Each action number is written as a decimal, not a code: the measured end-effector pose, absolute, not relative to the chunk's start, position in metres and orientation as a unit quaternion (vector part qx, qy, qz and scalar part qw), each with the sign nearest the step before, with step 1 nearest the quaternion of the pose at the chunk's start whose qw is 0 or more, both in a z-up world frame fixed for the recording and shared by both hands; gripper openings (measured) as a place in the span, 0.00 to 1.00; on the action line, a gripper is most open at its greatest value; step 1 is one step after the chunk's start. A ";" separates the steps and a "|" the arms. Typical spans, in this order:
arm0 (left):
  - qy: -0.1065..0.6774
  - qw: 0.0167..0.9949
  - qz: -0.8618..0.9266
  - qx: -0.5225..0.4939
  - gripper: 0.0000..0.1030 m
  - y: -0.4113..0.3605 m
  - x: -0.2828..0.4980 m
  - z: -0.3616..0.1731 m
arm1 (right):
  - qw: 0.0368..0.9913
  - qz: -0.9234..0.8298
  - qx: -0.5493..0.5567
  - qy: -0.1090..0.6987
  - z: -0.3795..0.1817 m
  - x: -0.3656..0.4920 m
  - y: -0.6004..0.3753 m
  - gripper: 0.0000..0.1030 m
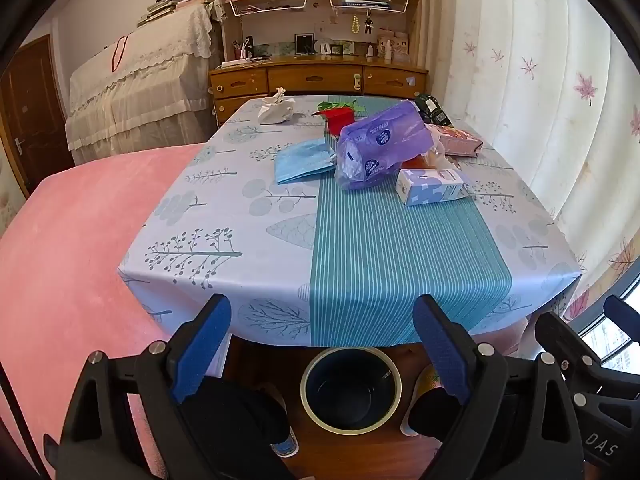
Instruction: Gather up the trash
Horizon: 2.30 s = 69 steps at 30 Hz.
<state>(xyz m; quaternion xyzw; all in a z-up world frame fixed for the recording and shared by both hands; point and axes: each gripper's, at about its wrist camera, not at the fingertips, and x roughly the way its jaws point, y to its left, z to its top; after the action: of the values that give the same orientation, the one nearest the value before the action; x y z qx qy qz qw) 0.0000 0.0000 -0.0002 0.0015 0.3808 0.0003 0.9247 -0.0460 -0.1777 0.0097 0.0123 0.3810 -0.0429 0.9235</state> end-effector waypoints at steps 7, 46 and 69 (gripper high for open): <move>0.383 0.924 -0.004 0.001 0.89 -0.001 -0.002 0.000 | 0.920 -0.043 0.020 0.389 0.011 -0.048 -0.178 1.00; 0.389 0.921 -0.018 -0.010 0.88 0.003 -0.001 -0.005 | 0.922 -0.029 0.019 0.385 0.006 -0.043 -0.175 0.99; 0.392 0.920 -0.021 -0.015 0.88 0.008 -0.001 -0.004 | 0.921 -0.029 0.021 0.387 0.007 -0.044 -0.172 0.99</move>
<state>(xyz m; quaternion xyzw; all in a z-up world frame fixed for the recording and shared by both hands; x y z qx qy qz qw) -0.0008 0.0075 -0.0040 -0.0147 0.3915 -0.0212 0.9198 -0.0439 -0.1721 0.0069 0.0209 0.3868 -0.0290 0.9214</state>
